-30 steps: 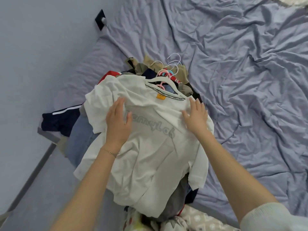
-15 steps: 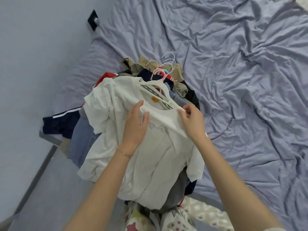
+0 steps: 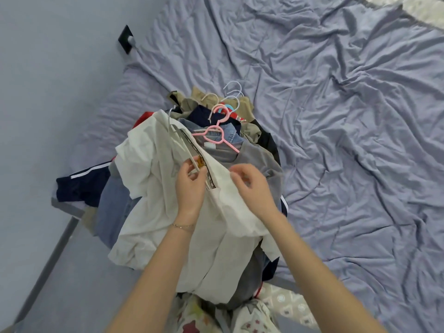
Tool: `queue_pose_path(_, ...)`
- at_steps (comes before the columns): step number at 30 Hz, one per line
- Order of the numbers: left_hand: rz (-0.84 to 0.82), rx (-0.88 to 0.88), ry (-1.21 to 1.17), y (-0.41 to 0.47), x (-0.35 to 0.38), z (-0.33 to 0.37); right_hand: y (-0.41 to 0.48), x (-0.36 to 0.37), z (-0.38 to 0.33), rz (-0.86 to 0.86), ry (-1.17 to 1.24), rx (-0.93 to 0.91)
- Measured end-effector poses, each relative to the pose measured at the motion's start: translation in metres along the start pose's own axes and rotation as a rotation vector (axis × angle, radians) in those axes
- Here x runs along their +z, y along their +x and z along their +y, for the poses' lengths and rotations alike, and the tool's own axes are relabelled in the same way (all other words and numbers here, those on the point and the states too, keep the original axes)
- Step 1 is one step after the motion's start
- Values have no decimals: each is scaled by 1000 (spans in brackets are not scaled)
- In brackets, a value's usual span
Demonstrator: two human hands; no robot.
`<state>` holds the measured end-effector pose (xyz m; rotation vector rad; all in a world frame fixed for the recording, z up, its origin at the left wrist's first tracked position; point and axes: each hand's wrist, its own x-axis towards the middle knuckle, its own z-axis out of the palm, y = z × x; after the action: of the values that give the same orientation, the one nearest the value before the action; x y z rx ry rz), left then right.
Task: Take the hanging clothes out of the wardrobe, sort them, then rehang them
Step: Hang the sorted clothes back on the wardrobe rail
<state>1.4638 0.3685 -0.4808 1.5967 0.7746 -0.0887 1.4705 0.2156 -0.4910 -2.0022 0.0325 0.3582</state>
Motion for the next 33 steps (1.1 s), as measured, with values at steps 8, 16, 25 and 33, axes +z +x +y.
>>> queue_pose_path(8,25,-61,29,-8,-19,-39,65,-12,75,-131,-548,250)
queue_pose_path(16,47,-74,-40,-11,-28,-49,67,1,77,-107,-668,252)
queue_pose_path(25,71,-79,-79,-28,-58,-30,28,0,20,-62,-557,169)
queue_pose_path(33,82,193,191,-93,-98,-2,-31,28,-69,-34,-325,112)
